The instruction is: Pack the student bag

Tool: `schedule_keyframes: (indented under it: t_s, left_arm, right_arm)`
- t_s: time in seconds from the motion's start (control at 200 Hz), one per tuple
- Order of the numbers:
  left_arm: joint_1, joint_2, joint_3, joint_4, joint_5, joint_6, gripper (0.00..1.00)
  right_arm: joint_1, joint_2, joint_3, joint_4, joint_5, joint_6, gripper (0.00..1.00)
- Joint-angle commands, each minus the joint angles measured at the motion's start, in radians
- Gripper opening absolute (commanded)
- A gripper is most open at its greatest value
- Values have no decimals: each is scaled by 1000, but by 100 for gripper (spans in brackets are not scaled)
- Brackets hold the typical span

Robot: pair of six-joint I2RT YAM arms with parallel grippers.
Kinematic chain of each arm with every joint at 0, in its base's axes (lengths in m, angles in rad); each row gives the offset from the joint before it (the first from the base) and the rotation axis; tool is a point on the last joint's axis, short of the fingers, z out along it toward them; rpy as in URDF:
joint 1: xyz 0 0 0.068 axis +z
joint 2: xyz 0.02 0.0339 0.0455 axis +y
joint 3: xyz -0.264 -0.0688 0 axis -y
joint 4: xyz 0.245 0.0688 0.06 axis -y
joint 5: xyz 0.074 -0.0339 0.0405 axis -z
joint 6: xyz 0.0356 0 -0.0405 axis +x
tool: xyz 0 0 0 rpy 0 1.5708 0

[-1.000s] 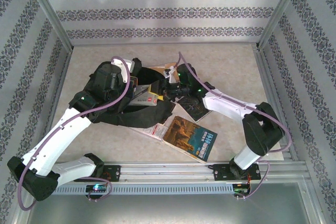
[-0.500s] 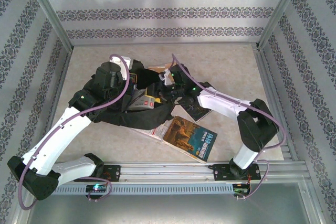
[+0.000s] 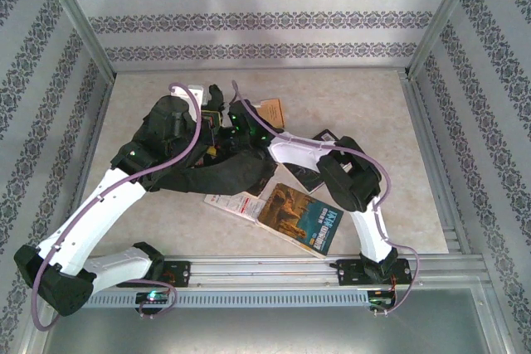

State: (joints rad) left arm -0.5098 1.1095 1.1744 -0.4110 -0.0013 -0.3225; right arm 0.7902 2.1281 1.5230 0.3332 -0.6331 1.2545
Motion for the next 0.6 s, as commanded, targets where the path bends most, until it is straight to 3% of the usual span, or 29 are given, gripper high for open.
schedule_keyframes:
  t_s: [0.0,0.11,0.215,0.405,0.595]
  left_arm:
    - [11,-41,44,135,-11,14,0]
    - [30,-48,31,103,-116,69,0]
    - [114,-77,-11,107,-175,36,0]
    - [340,-112,-72,154,-99,-145,0]
    - [457,-120,-99,220,-16,-284,0]
  right_arm:
    - [19,27,73,-1,33,-43,95]
    - [17,-21,57,-37,29,-154,98]
    - [15,-86,20,-71,14,-259,98]
    - [7,-219,-37,-141,22,-424,98]
    - [-13,-349,-78,-216,80,-522,98]
